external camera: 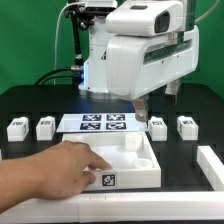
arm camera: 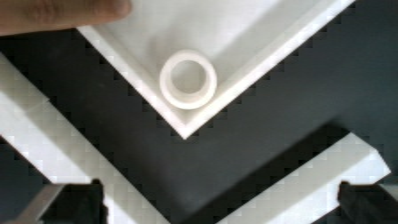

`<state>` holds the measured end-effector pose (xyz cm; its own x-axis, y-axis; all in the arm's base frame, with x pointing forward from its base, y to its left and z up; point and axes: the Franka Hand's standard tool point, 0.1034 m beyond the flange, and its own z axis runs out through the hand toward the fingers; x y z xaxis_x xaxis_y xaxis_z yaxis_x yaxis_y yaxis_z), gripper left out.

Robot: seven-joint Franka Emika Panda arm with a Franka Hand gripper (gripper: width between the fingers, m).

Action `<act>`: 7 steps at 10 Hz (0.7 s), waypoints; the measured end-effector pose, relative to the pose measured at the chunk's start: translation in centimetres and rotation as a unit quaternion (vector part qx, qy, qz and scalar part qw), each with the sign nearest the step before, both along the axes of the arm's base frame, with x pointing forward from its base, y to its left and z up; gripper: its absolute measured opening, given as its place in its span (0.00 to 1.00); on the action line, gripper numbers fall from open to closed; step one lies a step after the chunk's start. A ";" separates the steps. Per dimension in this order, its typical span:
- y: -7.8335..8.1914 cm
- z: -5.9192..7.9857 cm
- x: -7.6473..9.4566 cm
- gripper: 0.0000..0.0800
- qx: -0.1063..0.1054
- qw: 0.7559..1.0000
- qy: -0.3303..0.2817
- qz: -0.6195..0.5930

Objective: Assemble one leg

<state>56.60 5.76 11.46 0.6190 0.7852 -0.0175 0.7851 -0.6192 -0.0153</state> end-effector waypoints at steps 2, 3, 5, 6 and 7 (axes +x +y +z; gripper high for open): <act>0.0 -0.2 -0.1 0.81 0.000 1.000 0.002 0.000; 0.0 -0.2 -0.1 0.81 0.000 1.000 0.002 0.000; 0.0 -0.2 -0.1 0.81 0.000 1.000 0.002 0.000; 0.0 -0.2 -0.1 0.81 0.000 1.000 0.002 0.000; 0.0 -0.2 -0.1 0.81 0.000 1.000 0.002 0.000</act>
Offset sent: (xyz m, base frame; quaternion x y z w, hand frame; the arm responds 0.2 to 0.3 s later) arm 0.0000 0.0000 0.0000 0.0000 0.0000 0.0000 1.0000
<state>56.51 5.75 11.22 0.6193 0.7849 -0.0200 0.7847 -0.6196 -0.0186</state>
